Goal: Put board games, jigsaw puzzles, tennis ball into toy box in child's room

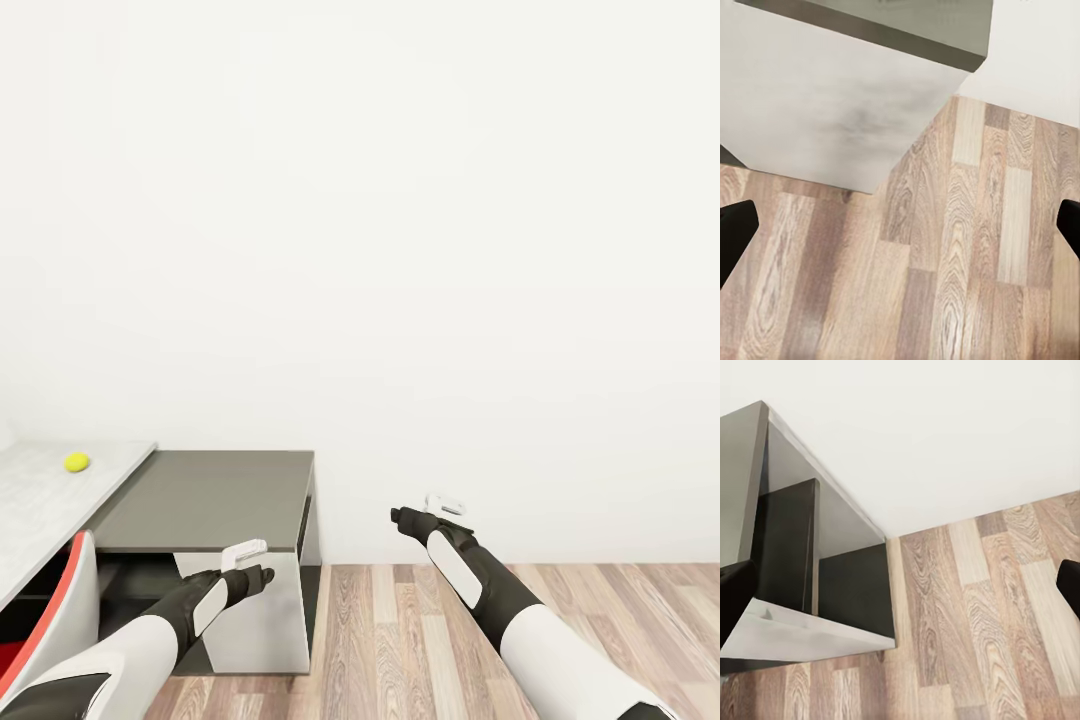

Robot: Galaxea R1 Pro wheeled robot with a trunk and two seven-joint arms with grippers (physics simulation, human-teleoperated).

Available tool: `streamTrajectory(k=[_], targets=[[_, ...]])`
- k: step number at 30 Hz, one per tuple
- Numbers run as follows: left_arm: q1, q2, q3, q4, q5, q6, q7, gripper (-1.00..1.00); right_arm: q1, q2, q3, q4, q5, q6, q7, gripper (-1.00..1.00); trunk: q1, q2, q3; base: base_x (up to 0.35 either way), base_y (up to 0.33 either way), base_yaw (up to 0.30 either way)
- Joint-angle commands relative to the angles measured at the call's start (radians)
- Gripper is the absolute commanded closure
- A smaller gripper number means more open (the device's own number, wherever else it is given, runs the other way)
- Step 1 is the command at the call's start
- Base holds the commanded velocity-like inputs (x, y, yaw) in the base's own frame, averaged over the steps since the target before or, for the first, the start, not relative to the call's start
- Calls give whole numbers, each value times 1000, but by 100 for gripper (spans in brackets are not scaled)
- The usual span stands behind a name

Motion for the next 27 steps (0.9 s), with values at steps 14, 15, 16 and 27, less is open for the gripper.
streamTrajectory(k=[14,15,16,27], targets=[[0,-4,8,-1,4,7,-3,-100,0,1,4,-2,-8,2,-8,-100,1,-1,0,209,0,84],[0,-4,8,-1,4,7,-3,-100,0,1,4,-2,-8,2,-8,-100,1,-1,0,53,0,258],[0,-4,8,-1,4,7,-3,-100,0,1,4,-2,-8,2,-8,-100,1,-1,0,34,0,249],[0,-8,18,-1,7,7,-1,-100,0,-1,4,-2,25,3,-8,-100,1,-1,0,7,0,58]])
